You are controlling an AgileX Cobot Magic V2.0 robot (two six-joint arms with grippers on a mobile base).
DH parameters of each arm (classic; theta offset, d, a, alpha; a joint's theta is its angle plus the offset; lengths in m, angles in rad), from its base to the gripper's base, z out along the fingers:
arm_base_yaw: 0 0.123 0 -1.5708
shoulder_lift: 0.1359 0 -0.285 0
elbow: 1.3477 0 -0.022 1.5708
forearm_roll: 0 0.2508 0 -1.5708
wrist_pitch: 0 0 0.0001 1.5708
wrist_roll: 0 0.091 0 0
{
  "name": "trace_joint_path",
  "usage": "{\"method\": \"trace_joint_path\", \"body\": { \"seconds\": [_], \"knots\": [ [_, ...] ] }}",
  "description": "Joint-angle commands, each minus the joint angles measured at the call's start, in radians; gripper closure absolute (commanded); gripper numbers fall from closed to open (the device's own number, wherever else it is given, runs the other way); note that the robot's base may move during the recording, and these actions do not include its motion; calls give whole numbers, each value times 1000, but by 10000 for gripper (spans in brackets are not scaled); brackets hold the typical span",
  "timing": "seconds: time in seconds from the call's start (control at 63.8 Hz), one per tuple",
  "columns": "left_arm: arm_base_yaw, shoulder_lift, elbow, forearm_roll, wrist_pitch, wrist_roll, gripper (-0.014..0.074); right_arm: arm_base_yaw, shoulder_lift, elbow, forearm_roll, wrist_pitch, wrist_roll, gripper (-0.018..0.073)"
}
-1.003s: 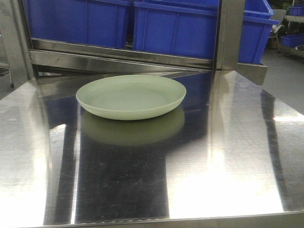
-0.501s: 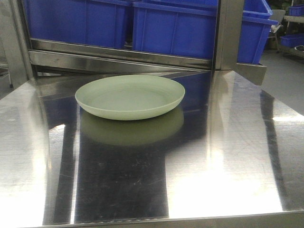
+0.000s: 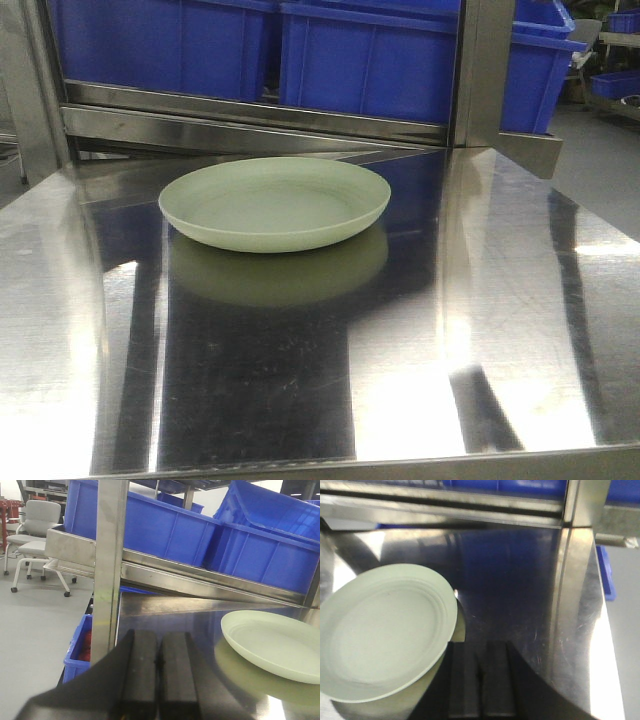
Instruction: Place green plate on second shelf with right arm
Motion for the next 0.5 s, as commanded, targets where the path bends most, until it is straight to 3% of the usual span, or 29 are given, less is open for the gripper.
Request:
{"method": "trace_joint_path", "body": {
  "seconds": [0.0, 0.11, 0.251, 0.486],
  "knots": [
    [-3, -16, 41, -8, -89, -3, 466, -1, 72, -119, -9, 8, -12, 500],
    [-3, -16, 41, -8, -89, -3, 466, -1, 189, -246, 18, 126, -12, 463],
    [-3, -16, 41, -8, -89, -3, 466, -1, 336, -424, 67, 273, -13, 283],
    [-3, -16, 41, -8, -89, -3, 466, 0, 525, -612, 152, 379, -85, 270]
  ]
}}
